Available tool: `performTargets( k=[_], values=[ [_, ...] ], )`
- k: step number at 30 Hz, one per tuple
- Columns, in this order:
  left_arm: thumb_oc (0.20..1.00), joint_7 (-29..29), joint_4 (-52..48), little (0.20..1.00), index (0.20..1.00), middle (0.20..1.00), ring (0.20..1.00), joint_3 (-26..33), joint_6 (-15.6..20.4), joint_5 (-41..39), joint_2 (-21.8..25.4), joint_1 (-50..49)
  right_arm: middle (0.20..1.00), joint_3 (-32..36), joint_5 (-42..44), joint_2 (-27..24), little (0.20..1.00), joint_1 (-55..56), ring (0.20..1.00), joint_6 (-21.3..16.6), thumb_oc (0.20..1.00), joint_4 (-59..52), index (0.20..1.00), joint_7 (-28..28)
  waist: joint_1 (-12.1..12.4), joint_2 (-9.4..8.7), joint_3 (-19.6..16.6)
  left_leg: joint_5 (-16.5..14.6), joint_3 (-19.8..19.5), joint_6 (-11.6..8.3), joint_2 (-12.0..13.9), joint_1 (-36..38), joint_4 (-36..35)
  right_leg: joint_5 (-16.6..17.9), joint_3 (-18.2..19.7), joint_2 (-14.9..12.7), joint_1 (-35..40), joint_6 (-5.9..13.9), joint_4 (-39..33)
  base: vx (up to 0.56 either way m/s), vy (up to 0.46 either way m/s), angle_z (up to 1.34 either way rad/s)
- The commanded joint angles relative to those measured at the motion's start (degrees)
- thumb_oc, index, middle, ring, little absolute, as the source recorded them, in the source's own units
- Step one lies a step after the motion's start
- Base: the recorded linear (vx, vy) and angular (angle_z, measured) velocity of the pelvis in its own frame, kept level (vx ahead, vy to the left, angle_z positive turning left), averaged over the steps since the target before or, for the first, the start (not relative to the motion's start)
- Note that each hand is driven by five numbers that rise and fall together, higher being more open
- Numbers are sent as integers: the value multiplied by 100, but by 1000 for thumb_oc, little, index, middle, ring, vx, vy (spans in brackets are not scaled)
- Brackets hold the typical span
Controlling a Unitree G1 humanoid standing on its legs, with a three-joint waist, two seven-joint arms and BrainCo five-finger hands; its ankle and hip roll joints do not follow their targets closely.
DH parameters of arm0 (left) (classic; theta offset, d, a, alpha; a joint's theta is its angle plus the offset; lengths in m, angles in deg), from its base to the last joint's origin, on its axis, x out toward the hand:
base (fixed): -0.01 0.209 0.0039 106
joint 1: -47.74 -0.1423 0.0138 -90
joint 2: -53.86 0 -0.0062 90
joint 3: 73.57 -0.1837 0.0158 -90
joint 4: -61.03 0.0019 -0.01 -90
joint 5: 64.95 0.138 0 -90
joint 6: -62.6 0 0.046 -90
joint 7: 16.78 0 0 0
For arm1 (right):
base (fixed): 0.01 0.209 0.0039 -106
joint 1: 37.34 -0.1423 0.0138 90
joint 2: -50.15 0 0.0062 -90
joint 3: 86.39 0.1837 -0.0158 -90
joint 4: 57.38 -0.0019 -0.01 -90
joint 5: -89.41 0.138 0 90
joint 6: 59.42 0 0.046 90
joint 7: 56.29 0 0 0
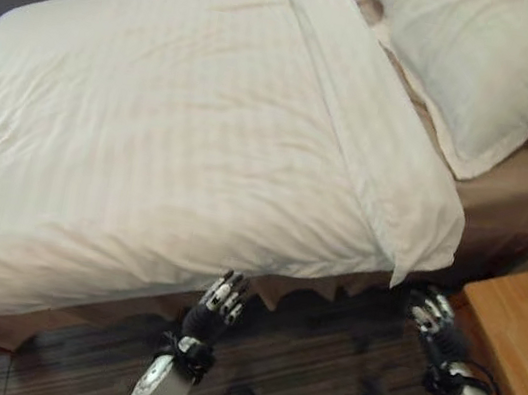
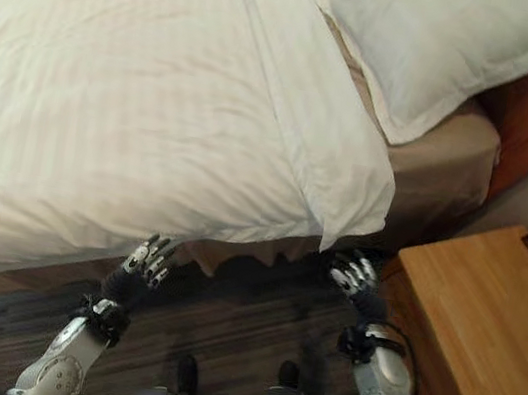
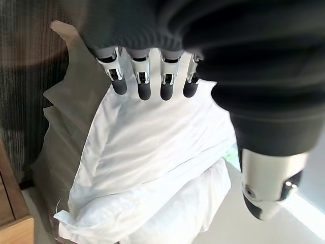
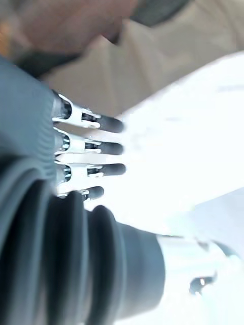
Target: Making the bed.
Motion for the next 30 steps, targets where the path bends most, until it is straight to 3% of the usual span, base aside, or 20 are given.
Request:
performTargets(
  k=[1, 8, 12, 14, 15, 16, 17, 18, 19, 20, 21, 22, 23, 24, 25, 26, 27, 29, 30],
  values=[
    [1000, 150, -30, 1000, 1000, 1000, 1000, 88, 175, 425, 130, 55, 1000, -301, -425, -104, 1000, 9, 1000, -141, 1000, -350, 1000, -5, 103, -306, -171, -500, 93, 8, -248, 610, 40, 362, 276, -133, 13, 205, -413, -59, 76, 10],
    [1000, 352, -122, 1000, 1000, 1000, 1000, 123, 405, 732, 225, 329, 1000, -668, -604, -115, 1000, -24, 1000, -117, 1000, -361, 1000, -98, 137, -403, -184, -532, 34, 92, -350, 673, 40, 324, 249, -226, 14, 266, -169, -41, 38, -1],
    [1000, 564, -80, 1000, 1000, 1000, 1000, 243, 591, 857, 316, 612, 1000, -730, -614, -67, 1000, -240, 1000, -178, 1000, -326, 1000, -284, 264, -344, 35, -413, -100, 149, -294, 642, 40, 183, 268, -167, -464, 407, 880, -149, -39, -2],
    [1000, 542, -87, 1000, 1000, 1000, 1000, 165, 633, 818, 380, 726, 1000, -641, -584, -66, 1000, -170, 1000, -201, 1000, -350, 1000, -304, 149, -328, 47, -306, -595, 126, -272, 491, 40, -72, 1161, 145, -477, 436, 1087, -118, -142, 35],
    [1000, 549, -25, 1000, 1000, 1000, 1000, 119, 644, 856, 409, 817, 1000, -568, -558, -67, 1000, -115, 1000, -222, 1000, -297, 1000, -354, 143, -300, 5, -207, -1084, 116, -269, 327, 56, -380, 1772, 361, -321, 363, 1100, -127, -254, 147],
    [1000, 576, 7, 1000, 1000, 1000, 1000, 158, 723, 890, 386, 888, 1000, -498, -449, -60, 1000, -26, 1000, -258, 1000, -267, 1000, -402, 224, -307, -41, -56, -1593, 22, -262, 80, 76, -556, 2200, 496, -122, 132, 955, -99, -214, 187],
    [1000, 577, 5, 1000, 1000, 1000, 1000, 158, 722, 891, 387, 886, 1000, -500, -448, -59, 1000, -27, 1000, -261, 1000, -263, 1000, -400, 195, -309, -39, -54, -1623, 21, -268, 75, 80, -558, 2171, 488, -109, 129, 946, -112, -247, 229],
    [1000, 589, -18, 1000, 1000, 1000, 1000, 204, 741, 829, 356, 858, 1000, -490, -264, -45, 1000, 13, 1000, -279, 1000, -233, 1000, -327, 320, -356, -52, 4, -1801, -35, -299, -62, 90, -608, 2063, 451, 29, -18, 704, -220, -338, 208],
    [1000, 618, 8, 1000, 1000, 1000, 1000, 304, 792, 746, 278, 859, 1000, -464, -288, -124, 1000, -17, 1000, -310, 1000, -221, 1000, -300, 502, -364, 4, 312, -2215, -217, -349, -404, 115, -613, 1817, 429, 227, -106, 384, -226, -338, 189],
    [1000, 618, 8, 1000, 1000, 1000, 1000, 306, 791, 746, 276, 862, 1000, -465, -287, -126, 1000, -22, 1000, -311, 1000, -219, 1000, -299, 483, -352, -13, 327, -2238, -223, -342, -436, 112, -591, 1798, 436, 209, -106, 368, -294, -370, 166],
    [1000, 660, 11, 1000, 1000, 1000, 1000, 377, 842, 634, 238, 896, 1000, -420, -358, -281, 1000, -53, 1000, -347, 1000, -320, 1000, -262, 582, -331, 99, 568, -2359, -357, -315, -692, 166, -580, 1578, 493, 232, -182, 293, -215, -206, 177],
    [1000, 668, 26, 1000, 1000, 1000, 1000, 398, 852, 523, 180, 908, 1000, -335, -415, -411, 1000, -48, 1000, -365, 1000, -419, 1000, -320, 597, -348, 211, 684, -2152, -373, -339, -913, 249, -548, 1312, 464, 253, -190, 248, -330, -265, 211],
    [1000, 658, 56, 1000, 1000, 1000, 1000, 464, 853, 489, 103, 875, 1000, -241, -575, -557, 1000, -51, 1000, -377, 1000, -463, 1000, -313, 557, -406, 296, 570, -1478, -262, -292, -1057, 512, -494, 1022, 383, 220, -187, 257, -422, -219, 220],
    [1000, 602, 111, 1000, 1000, 1000, 1000, 591, 803, 537, 75, 702, 1000, -127, -839, -656, 1000, -76, 1000, -323, 1000, -339, 1000, -464, 556, -585, 304, 161, -564, -176, -101, -903, 1153, -348, 453, 183, 136, -163, 201, -339, -153, 246],
    [1000, 603, 110, 1000, 1000, 1000, 1000, 592, 803, 537, 75, 702, 1000, -128, -839, -656, 1000, -77, 1000, -323, 1000, -338, 1000, -464, 555, -581, 296, 163, -566, -177, -97, -920, 1160, -339, 452, 187, 125, -164, 196, -402, -126, 221],
    [1000, 544, 23, 1000, 1000, 1000, 1000, 690, 774, 412, -2, 426, 1000, 22, -520, -496, 1000, -42, 1000, -324, 1000, -249, 1000, -505, 562, -717, 270, -166, -305, -137, -53, -699, 1757, -189, 120, 24, 145, -212, 63, -331, -67, 146],
    [1000, 550, -10, 1000, 1000, 1000, 1000, 714, 704, 369, -14, 301, 1000, 92, -106, -252, 1000, -43, 1000, -316, 1000, -112, 1000, -524, 501, -806, 145, -238, 16, -139, 134, -482, 2083, -140, -236, -12, 137, -228, -35, -351, -45, 82],
    [1000, 522, -75, 1000, 1000, 1000, 1000, 714, 636, 367, -30, 207, 1000, 53, -7, -97, 1000, 4, 1000, -289, 1000, -178, 1000, -496, 407, -724, 13, -481, 381, -168, 195, 51, 1313, -158, -471, 38, 200, -141, -101, -117, 82, 123],
    [1000, 538, -55, 1000, 1000, 1000, 1000, 674, 638, 382, -54, 217, 1000, -10, -34, -62, 1000, -45, 1000, -284, 1000, -182, 1000, -505, 402, -646, -69, -445, 427, -175, 173, 289, 751, -156, -547, 82, 253, -93, -128, -15, 161, 141]
  ],
)
